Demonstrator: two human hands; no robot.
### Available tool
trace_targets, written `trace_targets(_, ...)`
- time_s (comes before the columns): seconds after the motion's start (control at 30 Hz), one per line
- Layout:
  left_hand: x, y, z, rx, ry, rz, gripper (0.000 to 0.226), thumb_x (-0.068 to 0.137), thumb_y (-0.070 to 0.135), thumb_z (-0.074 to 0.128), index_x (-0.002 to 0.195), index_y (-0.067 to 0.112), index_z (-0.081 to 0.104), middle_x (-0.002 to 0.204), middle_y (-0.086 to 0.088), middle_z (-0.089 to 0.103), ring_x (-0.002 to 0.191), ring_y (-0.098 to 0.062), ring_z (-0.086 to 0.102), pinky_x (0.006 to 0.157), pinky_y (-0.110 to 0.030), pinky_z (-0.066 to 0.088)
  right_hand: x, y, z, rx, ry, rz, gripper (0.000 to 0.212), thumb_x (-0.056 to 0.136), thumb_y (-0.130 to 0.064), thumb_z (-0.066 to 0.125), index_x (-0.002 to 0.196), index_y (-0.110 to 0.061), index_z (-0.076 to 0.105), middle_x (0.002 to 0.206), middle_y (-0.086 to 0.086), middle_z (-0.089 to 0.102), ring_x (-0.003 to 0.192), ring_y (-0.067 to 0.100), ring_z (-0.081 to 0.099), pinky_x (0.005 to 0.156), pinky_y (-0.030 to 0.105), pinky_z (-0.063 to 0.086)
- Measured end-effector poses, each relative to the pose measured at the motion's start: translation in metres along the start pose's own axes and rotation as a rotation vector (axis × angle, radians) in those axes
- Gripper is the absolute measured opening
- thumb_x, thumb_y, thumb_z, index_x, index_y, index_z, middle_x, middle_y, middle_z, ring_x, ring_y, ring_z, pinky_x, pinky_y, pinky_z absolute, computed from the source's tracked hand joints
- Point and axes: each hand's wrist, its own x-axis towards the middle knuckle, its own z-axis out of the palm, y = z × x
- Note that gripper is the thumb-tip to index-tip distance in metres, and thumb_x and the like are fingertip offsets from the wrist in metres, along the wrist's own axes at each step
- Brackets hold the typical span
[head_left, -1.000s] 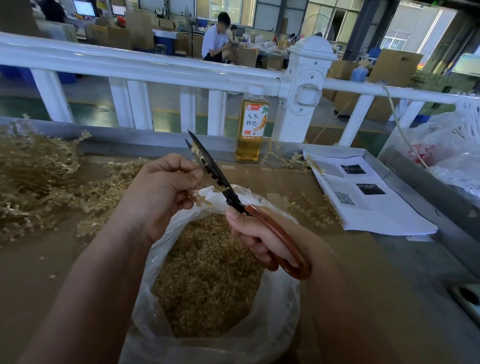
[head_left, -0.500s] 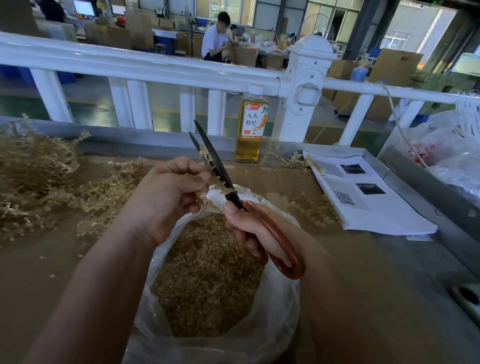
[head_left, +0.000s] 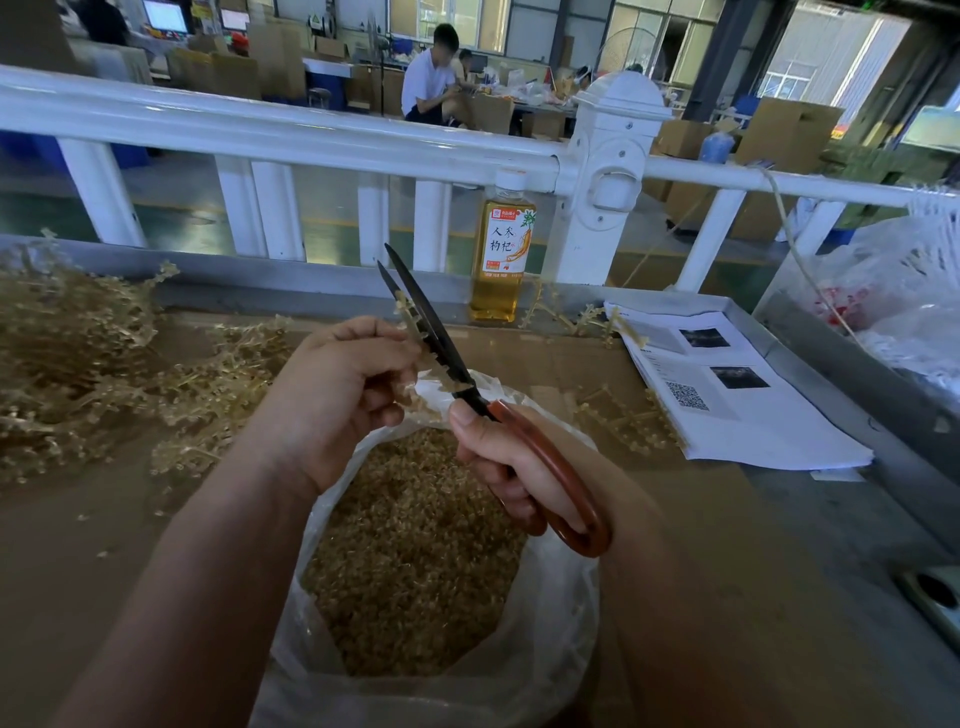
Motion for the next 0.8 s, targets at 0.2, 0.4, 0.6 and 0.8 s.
trace_targets(0.2, -0.0005, -0.0029, 0.0026, 0.040, 0.034, 0.042, 0.029, 0.090, 0.011, 0.053, 0.062, 0.015, 0.058, 0.051, 0.001, 0.049, 0.036, -0.004, 0.038, 0.037, -0.013, 0.034, -0.0016, -0.0056, 0.0015, -0.028, 0.016, 0.006, 0.037, 0.070, -0.064, 0.039, 0.073, -0.028, 0.045, 0.055, -0.004, 0.037, 0.042, 0.007, 0.032, 0.044, 0.022, 0.031)
trace_targets(0.4, -0.0005, -0.0004, -0.0006, 0.105, 0.133, 0.081, 0.024, 0.084, 0.003, 0.057, 0.066, 0.018, 0.057, 0.046, 0.005, 0.051, 0.036, -0.003, 0.039, 0.033, -0.011, 0.027, 0.0005, -0.0086, 0.0021, -0.102, 0.010, 0.050, 0.032, 0.094, -0.049, 0.034, 0.070, -0.028, 0.039, 0.056, -0.001, 0.037, 0.042, 0.008, 0.034, 0.045, 0.023, 0.032)
trace_targets(0.6, -0.0024, 0.0018, 0.0020, 0.088, 0.134, 0.073, 0.020, 0.083, 0.000, 0.054, 0.068, 0.012, 0.057, 0.038, 0.003, 0.047, 0.032, -0.007, 0.033, 0.032, -0.010, 0.023, -0.0002, -0.0069, 0.0051, -0.141, 0.022, -0.007, 0.030, 0.091, -0.055, 0.033, 0.071, -0.034, 0.040, 0.060, -0.004, 0.042, 0.042, 0.004, 0.037, 0.048, 0.021, 0.033)
trace_targets(0.8, -0.0059, -0.0001, 0.0079, 0.117, 0.096, 0.087, 0.018, 0.083, -0.001, 0.054, 0.069, 0.010, 0.056, 0.038, 0.003, 0.046, 0.032, -0.005, 0.035, 0.032, -0.011, 0.023, 0.0011, -0.0047, 0.0045, -0.125, 0.040, -0.008, 0.028, 0.090, -0.055, 0.034, 0.073, -0.034, 0.042, 0.067, -0.002, 0.050, 0.046, 0.007, 0.041, 0.048, 0.021, 0.035)
